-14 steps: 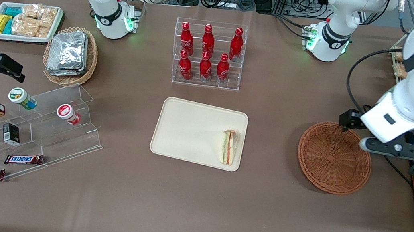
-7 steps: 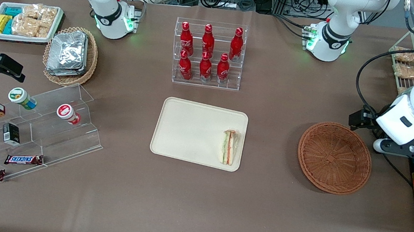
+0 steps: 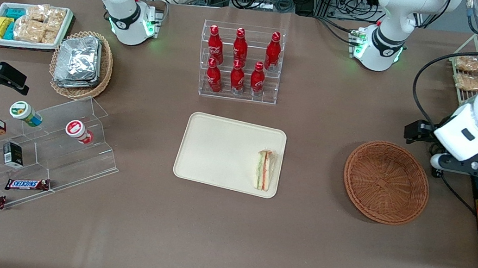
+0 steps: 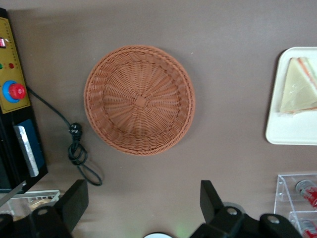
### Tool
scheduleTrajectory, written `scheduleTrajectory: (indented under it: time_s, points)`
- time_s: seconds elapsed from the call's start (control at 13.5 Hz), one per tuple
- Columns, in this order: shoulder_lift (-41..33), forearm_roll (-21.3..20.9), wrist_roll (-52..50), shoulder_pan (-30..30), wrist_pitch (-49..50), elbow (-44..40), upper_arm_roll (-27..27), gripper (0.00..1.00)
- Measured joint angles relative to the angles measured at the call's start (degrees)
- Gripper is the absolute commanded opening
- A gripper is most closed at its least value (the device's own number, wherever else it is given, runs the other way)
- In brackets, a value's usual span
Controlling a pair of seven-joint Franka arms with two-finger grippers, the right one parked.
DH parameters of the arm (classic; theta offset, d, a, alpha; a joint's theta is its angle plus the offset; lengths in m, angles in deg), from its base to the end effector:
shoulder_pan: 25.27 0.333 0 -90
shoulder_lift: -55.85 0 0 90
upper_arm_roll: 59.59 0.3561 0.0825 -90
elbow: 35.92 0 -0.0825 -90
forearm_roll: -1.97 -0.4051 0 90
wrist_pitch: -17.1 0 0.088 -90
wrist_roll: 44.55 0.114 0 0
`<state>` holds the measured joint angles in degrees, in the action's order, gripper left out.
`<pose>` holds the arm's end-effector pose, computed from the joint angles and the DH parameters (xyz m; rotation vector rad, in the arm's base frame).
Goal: Place sandwich from basket to tray
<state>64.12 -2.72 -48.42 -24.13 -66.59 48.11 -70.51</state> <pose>0.6045 -0.0850 0.6154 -3.0586 0.1534 0.2150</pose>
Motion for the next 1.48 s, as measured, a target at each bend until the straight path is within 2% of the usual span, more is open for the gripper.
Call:
scheduleTrajectory:
  time_s: [0.15,0.3,0.59,1.48]
  points:
    - [-1.1,1.3,3.3,-2.5,-0.1,1.1,5.2,1.0]
    - [-3.7,2.0,5.9,-2.7,-2.9,5.5,7.0,1.0]
    - [-9.1,2.1,7.8,-2.5,-6.0,12.5,7.7,1.0]
    - [-9.8,2.1,7.7,-2.5,-4.0,11.1,8.1,1.0]
